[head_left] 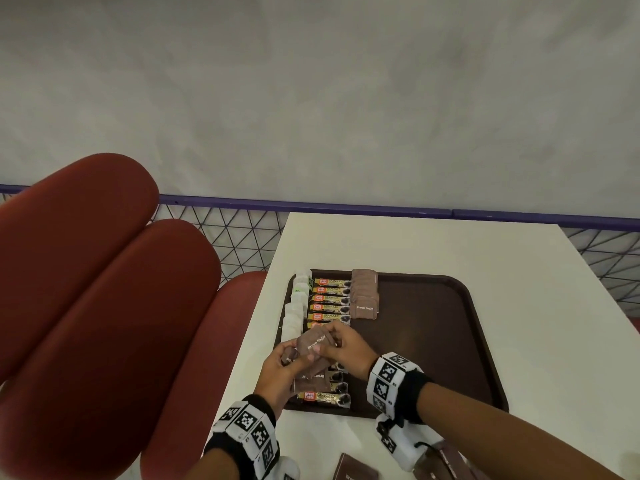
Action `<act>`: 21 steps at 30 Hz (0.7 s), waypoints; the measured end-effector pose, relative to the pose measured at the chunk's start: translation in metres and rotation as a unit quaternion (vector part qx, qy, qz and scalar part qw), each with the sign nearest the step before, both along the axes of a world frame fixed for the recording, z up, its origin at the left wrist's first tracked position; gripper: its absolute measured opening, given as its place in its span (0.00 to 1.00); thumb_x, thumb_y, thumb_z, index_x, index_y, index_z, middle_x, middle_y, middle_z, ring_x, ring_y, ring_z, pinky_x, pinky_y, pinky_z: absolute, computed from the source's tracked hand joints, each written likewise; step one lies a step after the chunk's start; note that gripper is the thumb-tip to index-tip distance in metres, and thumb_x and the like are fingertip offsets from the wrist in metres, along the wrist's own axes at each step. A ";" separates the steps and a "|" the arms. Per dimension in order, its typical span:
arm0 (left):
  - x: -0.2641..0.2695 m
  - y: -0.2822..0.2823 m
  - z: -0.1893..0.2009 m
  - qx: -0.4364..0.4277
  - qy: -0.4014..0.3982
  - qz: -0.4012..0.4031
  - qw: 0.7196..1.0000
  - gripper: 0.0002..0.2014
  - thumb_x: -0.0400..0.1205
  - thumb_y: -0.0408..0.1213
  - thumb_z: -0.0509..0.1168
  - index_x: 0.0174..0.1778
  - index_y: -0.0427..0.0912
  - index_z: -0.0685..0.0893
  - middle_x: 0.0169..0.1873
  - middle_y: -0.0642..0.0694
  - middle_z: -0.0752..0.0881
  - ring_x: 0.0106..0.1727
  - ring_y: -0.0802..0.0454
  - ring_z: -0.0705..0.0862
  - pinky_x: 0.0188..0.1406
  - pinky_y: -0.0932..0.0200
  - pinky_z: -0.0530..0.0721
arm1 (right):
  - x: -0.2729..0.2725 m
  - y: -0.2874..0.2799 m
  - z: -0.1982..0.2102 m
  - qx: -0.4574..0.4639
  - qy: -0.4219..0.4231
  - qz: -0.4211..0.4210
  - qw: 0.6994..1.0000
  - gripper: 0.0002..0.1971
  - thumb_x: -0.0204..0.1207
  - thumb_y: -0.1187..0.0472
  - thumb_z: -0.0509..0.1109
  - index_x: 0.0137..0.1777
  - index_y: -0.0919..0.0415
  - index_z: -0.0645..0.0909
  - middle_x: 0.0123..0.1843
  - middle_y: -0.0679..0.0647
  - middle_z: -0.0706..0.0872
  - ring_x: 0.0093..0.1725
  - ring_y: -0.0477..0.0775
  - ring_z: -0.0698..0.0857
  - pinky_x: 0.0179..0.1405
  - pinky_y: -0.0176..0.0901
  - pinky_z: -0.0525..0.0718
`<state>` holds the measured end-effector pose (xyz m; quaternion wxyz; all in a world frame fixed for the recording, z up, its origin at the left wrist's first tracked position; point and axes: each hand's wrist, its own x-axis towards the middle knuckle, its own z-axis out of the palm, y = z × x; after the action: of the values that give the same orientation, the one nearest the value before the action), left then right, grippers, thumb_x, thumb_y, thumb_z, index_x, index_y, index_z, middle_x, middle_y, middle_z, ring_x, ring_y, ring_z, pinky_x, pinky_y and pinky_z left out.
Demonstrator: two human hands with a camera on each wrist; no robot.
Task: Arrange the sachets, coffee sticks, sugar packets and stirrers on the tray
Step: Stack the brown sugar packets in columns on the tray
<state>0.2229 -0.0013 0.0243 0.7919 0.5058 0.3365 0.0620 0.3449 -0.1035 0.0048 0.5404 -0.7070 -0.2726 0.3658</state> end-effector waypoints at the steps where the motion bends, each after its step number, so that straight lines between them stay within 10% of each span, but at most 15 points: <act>1: 0.000 0.000 0.000 -0.003 -0.003 -0.003 1.000 0.19 0.76 0.23 0.69 0.63 0.34 0.77 0.56 0.33 0.85 0.49 0.35 0.89 0.40 0.36 0.89 | 0.000 0.000 0.001 -0.005 -0.004 -0.010 1.000 0.11 0.73 0.65 0.72 0.48 0.52 0.75 0.48 0.53 0.84 0.51 0.52 0.83 0.56 0.50 0.82; 9: 0.001 0.002 -0.003 0.018 0.004 -0.003 1.000 0.18 0.76 0.17 0.64 0.60 0.36 0.76 0.57 0.33 0.82 0.45 0.38 0.90 0.38 0.42 0.90 | 0.011 -0.006 0.007 -0.007 -0.030 -0.054 0.998 0.11 0.73 0.67 0.72 0.36 0.53 0.75 0.37 0.47 0.80 0.38 0.41 0.78 0.40 0.27 0.76; 15: -0.002 0.008 -0.006 0.036 0.019 0.016 0.999 0.17 0.76 0.19 0.65 0.56 0.41 0.77 0.52 0.39 0.83 0.45 0.42 0.87 0.31 0.52 0.88 | 0.045 -0.018 0.000 -0.070 -0.062 -0.209 0.974 0.04 0.72 0.63 0.74 0.39 0.58 0.81 0.43 0.60 0.85 0.48 0.62 0.83 0.53 0.51 0.80; 21: -0.006 0.015 -0.012 0.036 0.030 0.031 0.998 0.14 0.77 0.21 0.66 0.54 0.42 0.78 0.54 0.39 0.83 0.49 0.40 0.86 0.36 0.48 0.88 | 0.073 -0.026 -0.016 -0.168 -0.065 -0.279 0.943 0.07 0.72 0.65 0.73 0.42 0.60 0.75 0.43 0.60 0.82 0.42 0.55 0.79 0.42 0.41 0.76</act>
<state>0.2170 0.0133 0.0127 0.7606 0.5249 0.3729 0.0835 0.4180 -0.1294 -0.0110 0.4755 -0.8573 -0.0335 0.1944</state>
